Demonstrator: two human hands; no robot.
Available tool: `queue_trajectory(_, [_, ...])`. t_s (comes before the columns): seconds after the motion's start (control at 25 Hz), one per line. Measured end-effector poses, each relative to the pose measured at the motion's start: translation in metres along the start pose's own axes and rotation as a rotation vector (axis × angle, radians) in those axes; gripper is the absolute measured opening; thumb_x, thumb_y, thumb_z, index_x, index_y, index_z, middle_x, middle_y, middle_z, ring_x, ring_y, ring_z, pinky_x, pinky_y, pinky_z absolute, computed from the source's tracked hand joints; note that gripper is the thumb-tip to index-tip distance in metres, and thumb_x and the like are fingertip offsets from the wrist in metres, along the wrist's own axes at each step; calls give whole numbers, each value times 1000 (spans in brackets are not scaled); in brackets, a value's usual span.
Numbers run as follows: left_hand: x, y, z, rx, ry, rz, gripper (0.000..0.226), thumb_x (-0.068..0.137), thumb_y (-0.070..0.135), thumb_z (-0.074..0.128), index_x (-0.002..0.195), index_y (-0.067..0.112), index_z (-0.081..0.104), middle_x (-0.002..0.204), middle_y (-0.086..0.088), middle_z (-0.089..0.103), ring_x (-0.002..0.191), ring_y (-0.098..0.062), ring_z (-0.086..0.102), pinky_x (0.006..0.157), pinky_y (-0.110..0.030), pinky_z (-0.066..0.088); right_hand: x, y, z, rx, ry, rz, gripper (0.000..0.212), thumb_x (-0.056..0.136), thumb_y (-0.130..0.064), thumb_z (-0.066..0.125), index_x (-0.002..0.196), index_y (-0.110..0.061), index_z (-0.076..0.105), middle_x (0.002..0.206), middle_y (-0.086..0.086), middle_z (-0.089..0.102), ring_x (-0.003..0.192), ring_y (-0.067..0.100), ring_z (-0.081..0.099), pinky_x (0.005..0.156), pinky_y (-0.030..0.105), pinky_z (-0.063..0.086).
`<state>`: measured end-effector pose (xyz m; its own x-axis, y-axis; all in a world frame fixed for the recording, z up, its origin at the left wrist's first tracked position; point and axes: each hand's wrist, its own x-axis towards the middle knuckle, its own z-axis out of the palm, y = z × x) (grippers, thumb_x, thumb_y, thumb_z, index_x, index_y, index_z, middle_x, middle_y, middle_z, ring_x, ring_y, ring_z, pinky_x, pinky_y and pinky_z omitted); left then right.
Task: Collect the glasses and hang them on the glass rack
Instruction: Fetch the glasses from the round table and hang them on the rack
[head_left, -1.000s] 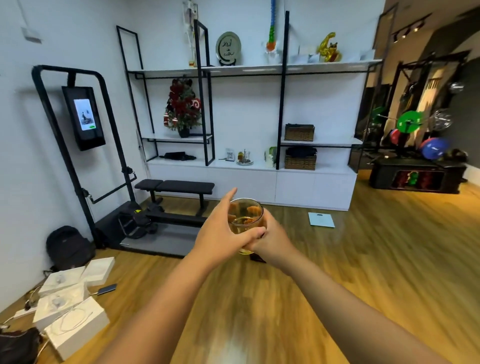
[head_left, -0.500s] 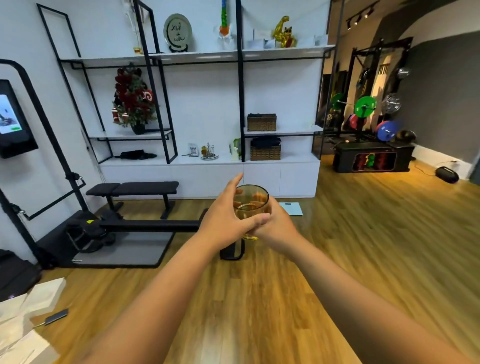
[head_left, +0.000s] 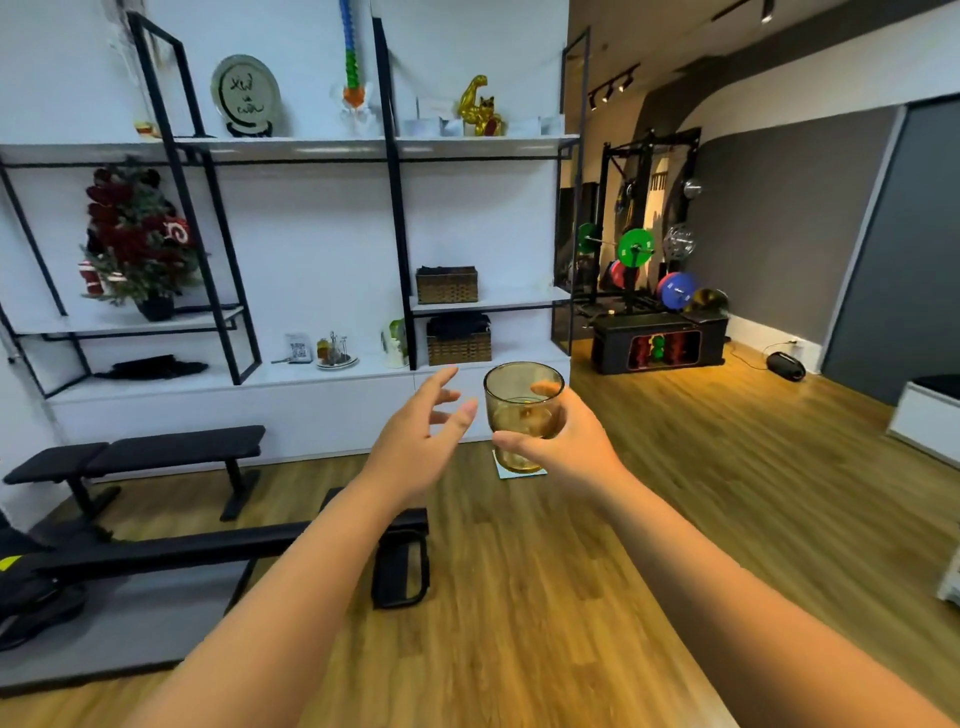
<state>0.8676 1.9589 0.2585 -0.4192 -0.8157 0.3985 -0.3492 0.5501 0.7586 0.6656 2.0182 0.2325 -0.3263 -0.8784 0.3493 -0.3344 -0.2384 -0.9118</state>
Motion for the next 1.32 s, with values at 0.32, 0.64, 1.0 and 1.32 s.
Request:
queue_trajectory(0.32, [135, -39, 41, 24, 6, 22, 49, 104, 55, 48, 148, 35, 50, 128, 19, 58, 109, 6, 55, 86, -19, 47, 123, 52, -23, -35, 93, -21, 69, 57, -59, 96, 111, -48, 54, 109, -19, 71, 94, -15, 65, 65, 5, 51])
queue_trajectory(0.64, [278, -50, 103, 57, 65, 25, 45, 104, 53, 50, 142, 32, 57, 131, 18, 61, 117, 1, 56, 99, -28, 48, 278, 94, -81, -36, 56, -93, 65, 61, -58, 95, 110, -49, 53, 110, -20, 68, 98, -1, 68, 64, 8, 53])
queue_trajectory(1.0, [410, -75, 152, 59, 156, -11, 44, 104, 51, 51, 143, 33, 56, 126, 20, 60, 110, 9, 54, 85, -12, 40, 434, 147, -117, -7, -25, -134, 63, 64, -56, 96, 110, -48, 55, 110, -23, 69, 95, -7, 68, 66, 8, 54])
queue_trajectory(1.32, [546, -167, 159, 61, 154, -36, 44, 103, 51, 54, 142, 32, 57, 120, 25, 62, 111, 9, 56, 86, -15, 44, 571, 213, -69, 57, -50, -83, 65, 64, -54, 96, 116, -44, 58, 110, -23, 70, 97, -13, 65, 66, 8, 54])
